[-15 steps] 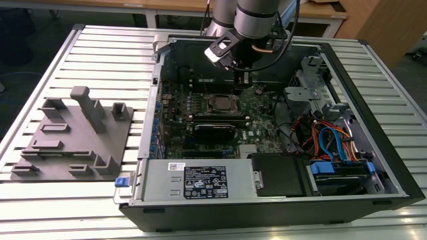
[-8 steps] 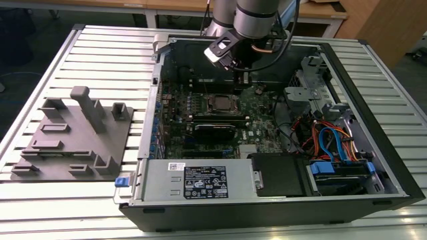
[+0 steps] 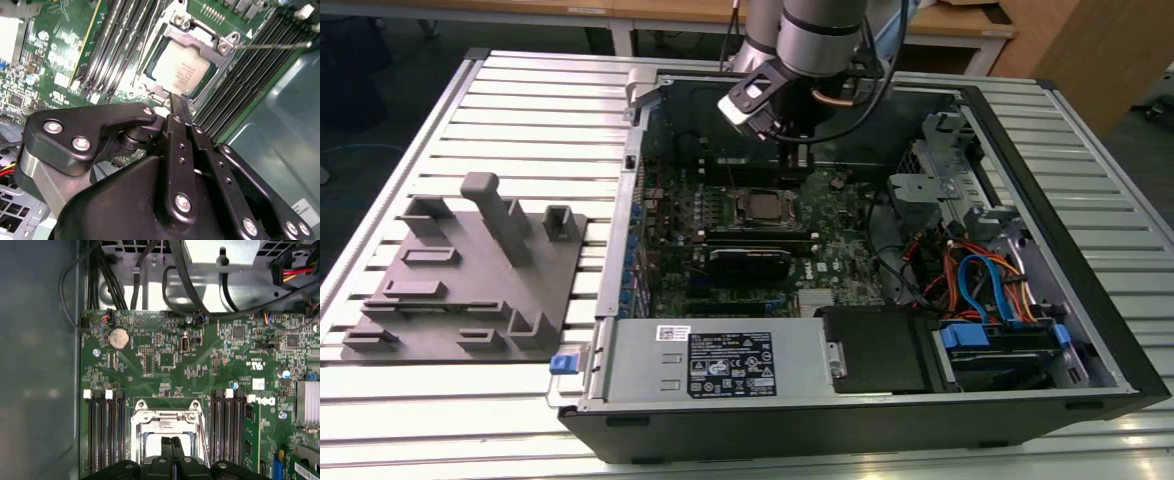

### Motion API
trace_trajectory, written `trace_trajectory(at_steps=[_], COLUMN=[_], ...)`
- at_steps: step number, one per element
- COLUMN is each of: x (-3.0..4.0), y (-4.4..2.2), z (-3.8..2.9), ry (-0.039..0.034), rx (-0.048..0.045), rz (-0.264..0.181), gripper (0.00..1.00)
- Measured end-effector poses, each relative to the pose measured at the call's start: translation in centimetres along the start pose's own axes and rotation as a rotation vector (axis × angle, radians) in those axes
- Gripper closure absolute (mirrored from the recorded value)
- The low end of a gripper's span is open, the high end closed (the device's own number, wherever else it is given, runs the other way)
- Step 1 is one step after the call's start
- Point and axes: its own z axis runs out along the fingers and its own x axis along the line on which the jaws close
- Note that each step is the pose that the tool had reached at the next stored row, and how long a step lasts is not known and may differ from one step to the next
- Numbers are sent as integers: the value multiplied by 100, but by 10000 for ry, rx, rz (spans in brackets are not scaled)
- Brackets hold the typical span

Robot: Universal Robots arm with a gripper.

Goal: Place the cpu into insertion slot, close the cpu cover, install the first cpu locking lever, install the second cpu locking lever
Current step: 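Close the cpu cover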

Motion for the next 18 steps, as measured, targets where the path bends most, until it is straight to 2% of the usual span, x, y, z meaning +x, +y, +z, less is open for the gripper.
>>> trace_trajectory(at_steps=[2,14,18], x=[0,-3,-10], y=[-24,-50,-112], z=[1,9,22], ry=[-1,5,8], rx=[0,-1,0], rz=[0,0,-18], gripper=[90,90,90])
